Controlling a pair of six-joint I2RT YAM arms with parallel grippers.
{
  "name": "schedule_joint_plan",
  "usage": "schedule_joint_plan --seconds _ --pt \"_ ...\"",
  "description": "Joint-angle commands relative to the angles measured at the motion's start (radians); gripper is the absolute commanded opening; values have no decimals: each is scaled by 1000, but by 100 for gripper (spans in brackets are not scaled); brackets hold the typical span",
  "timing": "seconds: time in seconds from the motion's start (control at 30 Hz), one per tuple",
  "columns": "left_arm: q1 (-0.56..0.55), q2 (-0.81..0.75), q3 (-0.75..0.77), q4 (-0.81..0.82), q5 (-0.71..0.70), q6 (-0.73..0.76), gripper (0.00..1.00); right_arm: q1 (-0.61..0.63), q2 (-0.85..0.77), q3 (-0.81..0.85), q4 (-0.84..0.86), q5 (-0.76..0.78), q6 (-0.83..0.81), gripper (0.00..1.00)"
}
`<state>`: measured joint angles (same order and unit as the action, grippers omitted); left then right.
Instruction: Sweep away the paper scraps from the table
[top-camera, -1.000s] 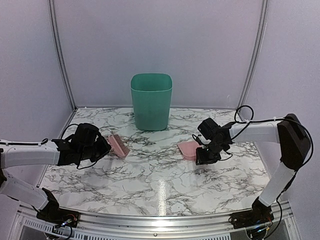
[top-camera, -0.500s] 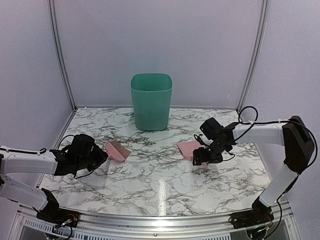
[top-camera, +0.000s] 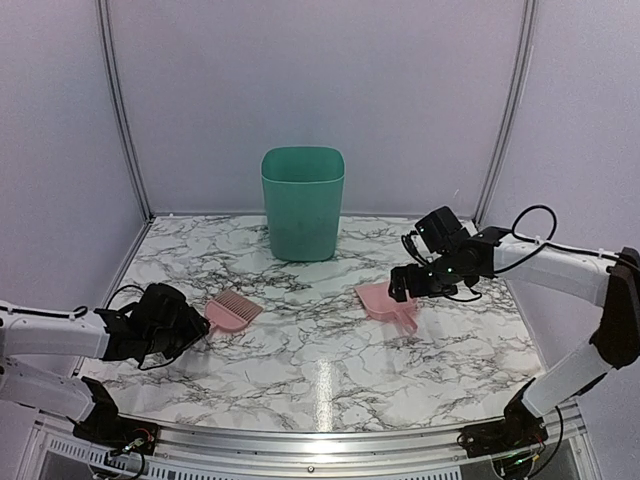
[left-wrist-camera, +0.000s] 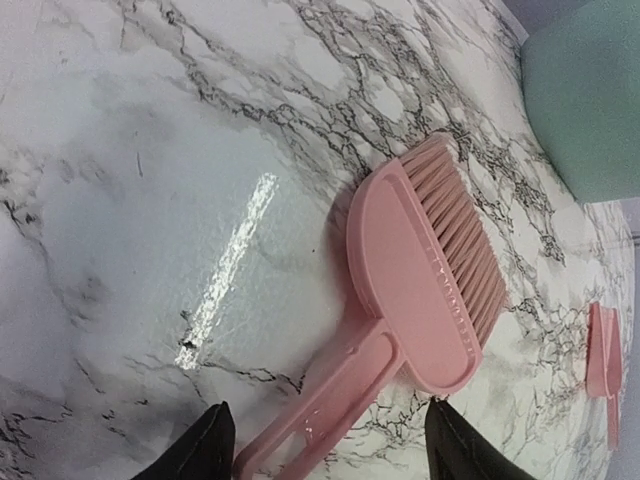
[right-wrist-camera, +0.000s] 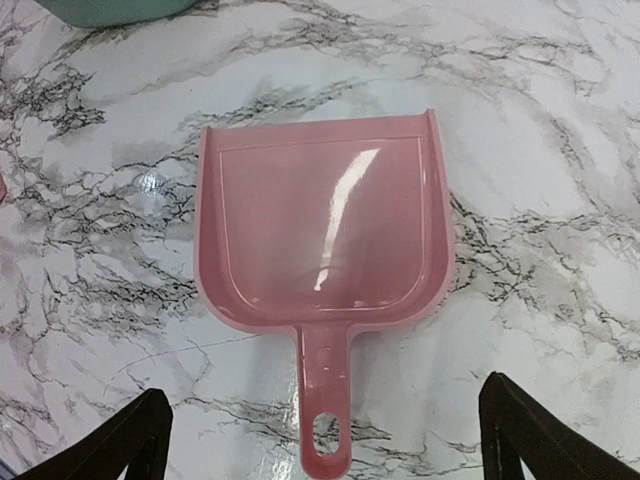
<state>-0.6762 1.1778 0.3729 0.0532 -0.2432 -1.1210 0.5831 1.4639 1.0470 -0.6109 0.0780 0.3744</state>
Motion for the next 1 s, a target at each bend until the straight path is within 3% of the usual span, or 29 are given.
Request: schedule_joint_plan --seconds 0.0,0.13,0.2,0.67,0.8,0.97 --pt "4 -102 57 -173 -117 60 75 -10 -93 42 72 104 -28 98" --pt "10 -173 149 -317 -214 140 94 -10 -153 61 124 142 -56 98" --pt "16 -198 205 -376 -253 187 99 -9 -178 67 156 140 -77 98" --pt "21 -341 689 -694 -430 673 99 -10 -333 90 338 72 -209 99" --pt "22 -378 711 -758 -509 751 99 -9 -381 44 371 70 -216 99" --pt "21 -476 627 -763 -574 774 99 -9 -402 11 388 58 -209 99"
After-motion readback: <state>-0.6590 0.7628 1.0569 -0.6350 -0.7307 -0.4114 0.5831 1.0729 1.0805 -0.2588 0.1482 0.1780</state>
